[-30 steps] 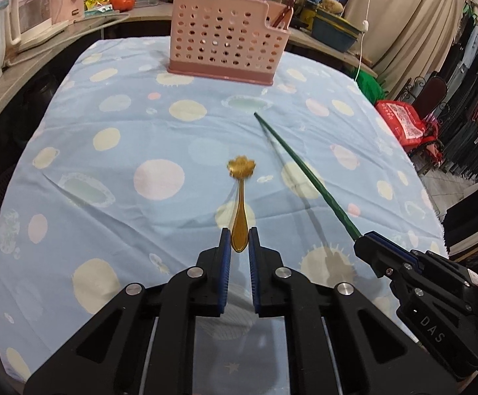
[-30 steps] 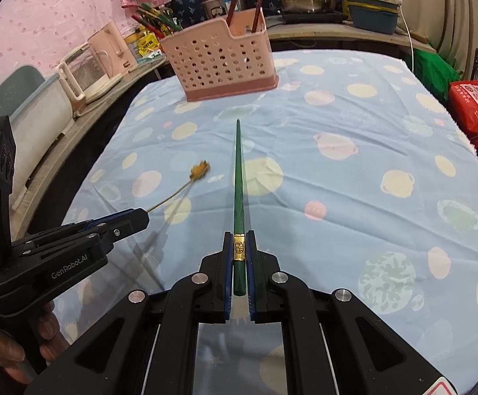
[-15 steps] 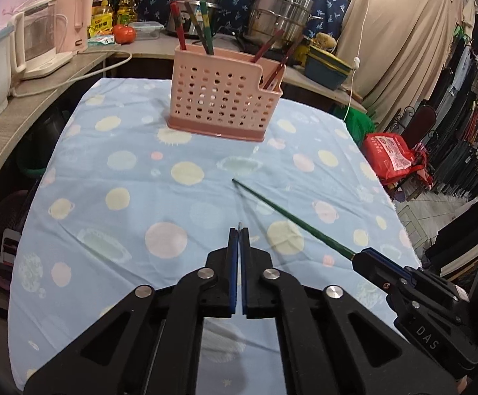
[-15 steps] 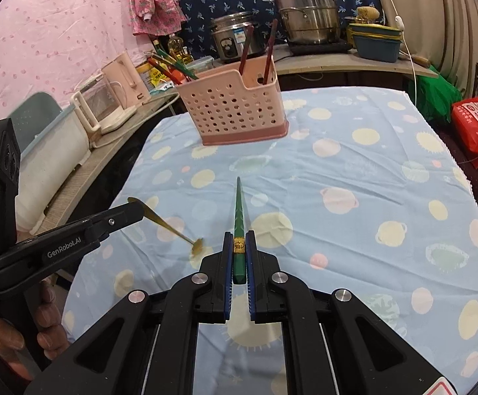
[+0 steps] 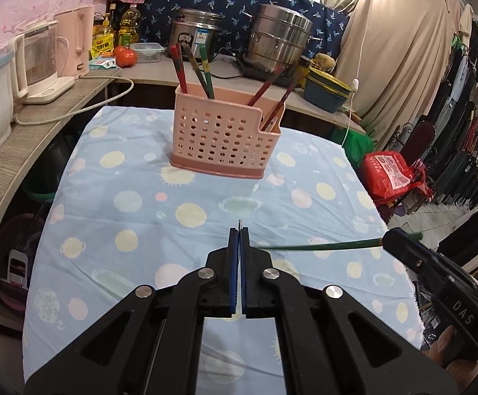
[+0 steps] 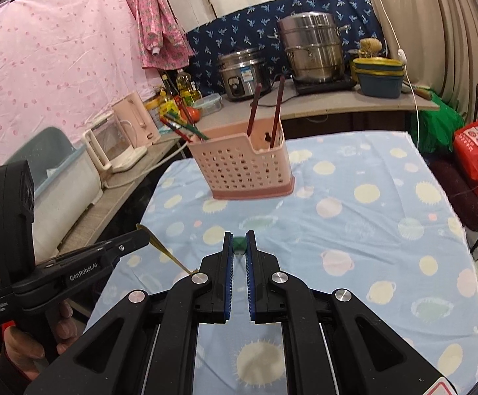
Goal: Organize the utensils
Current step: 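Lift the green chopstick and gold spoon and carry them over the caddy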
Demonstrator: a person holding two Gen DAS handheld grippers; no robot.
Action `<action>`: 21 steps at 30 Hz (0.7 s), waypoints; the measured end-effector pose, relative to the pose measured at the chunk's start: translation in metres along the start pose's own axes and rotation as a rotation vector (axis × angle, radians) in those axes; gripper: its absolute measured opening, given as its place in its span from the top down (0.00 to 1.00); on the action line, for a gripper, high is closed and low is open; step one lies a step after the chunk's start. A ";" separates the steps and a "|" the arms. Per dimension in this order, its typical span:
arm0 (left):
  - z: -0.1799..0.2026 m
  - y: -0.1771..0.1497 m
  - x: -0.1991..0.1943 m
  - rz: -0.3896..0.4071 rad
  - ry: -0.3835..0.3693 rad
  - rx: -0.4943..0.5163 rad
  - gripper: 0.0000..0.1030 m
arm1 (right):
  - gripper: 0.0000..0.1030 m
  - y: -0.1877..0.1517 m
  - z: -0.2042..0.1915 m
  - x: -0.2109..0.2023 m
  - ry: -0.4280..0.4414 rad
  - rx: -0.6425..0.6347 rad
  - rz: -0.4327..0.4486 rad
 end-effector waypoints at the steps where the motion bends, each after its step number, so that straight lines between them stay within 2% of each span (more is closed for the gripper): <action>1: 0.000 0.005 -0.003 0.006 -0.003 -0.001 1.00 | 0.93 0.007 0.000 -0.002 -0.003 -0.007 0.014; 10: 0.013 0.064 -0.026 0.098 -0.031 0.026 1.00 | 0.93 0.074 0.007 -0.010 -0.002 -0.027 0.115; 21: 0.038 0.168 -0.035 0.283 -0.051 0.076 1.00 | 0.93 0.181 0.014 0.009 0.004 -0.009 0.293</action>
Point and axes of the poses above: each gripper's, at about its wrist camera, not at the fingertips, and x roughly the way its jaws point, z to its right, y to its top, the point moved 1 cm from there along x, roughly the way its jaws point, and after that the axes turned 7 degrees about -x, right-handed, at the moved point
